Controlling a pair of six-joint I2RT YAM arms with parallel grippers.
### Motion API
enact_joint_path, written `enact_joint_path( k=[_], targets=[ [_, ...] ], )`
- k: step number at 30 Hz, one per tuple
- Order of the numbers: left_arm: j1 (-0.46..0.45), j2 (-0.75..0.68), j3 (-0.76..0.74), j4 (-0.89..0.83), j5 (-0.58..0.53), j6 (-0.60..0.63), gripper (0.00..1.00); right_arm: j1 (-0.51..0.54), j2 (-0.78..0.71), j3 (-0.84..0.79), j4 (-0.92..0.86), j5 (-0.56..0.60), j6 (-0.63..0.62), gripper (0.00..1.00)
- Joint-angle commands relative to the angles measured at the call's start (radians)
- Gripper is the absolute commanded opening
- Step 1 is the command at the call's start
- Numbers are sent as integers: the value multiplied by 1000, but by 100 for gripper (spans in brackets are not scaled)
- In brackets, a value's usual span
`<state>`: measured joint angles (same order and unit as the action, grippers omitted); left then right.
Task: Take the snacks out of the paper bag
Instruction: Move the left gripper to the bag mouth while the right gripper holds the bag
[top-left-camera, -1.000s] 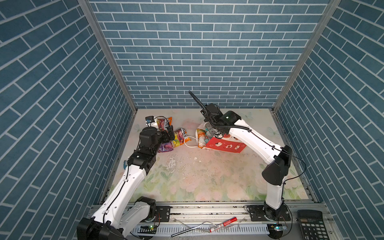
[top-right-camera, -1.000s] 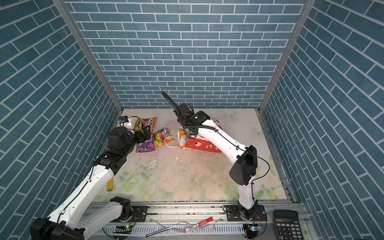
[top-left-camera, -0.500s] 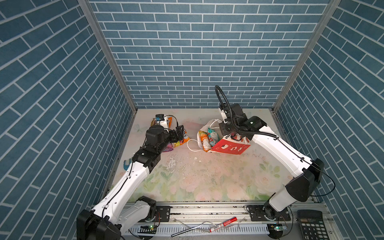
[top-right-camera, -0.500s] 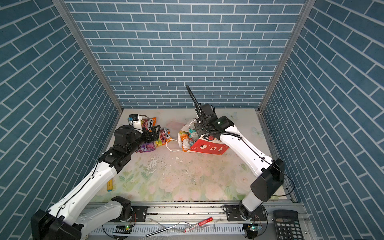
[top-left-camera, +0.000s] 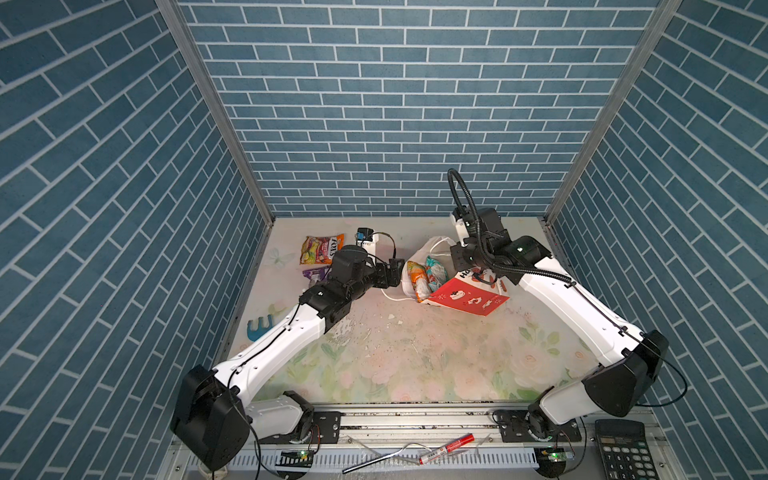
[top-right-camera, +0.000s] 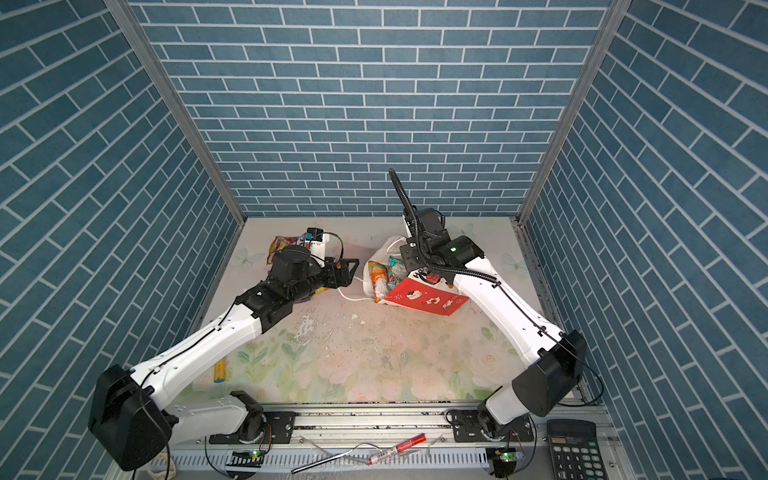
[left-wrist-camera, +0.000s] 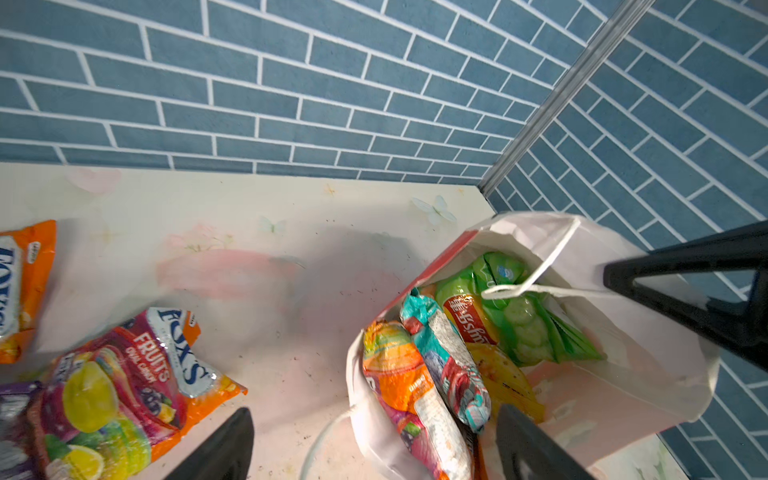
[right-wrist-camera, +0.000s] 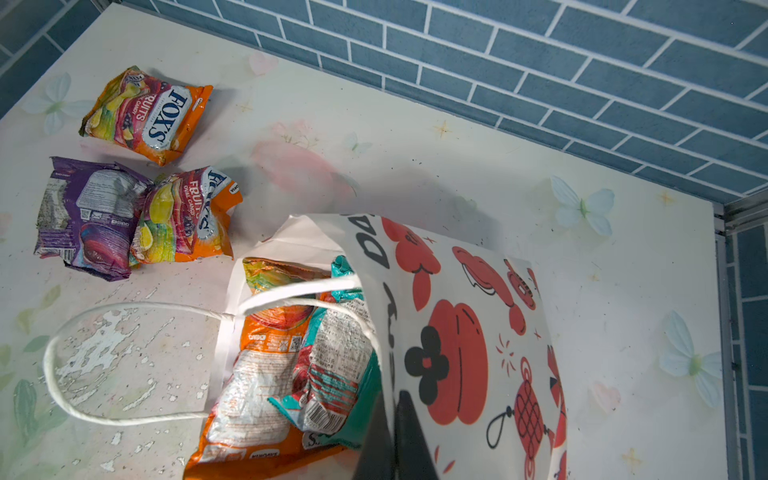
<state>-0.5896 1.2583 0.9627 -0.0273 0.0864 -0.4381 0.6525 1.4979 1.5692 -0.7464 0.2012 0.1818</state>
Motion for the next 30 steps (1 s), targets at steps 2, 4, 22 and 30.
enact_joint_path(
  k=[2,4,22,30],
  targets=[
    [-34,34,40,9,34,-16,89,-16,-68,7,82,-5,-24,0],
    [-44,48,52,-4,39,-15,87,-19,-68,1,90,-6,-28,0],
    [-71,26,50,-9,180,-100,75,-27,-95,-98,238,-12,37,0],
    [-72,-2,13,-34,150,-85,73,-28,-93,-108,257,4,45,0]
  ],
)
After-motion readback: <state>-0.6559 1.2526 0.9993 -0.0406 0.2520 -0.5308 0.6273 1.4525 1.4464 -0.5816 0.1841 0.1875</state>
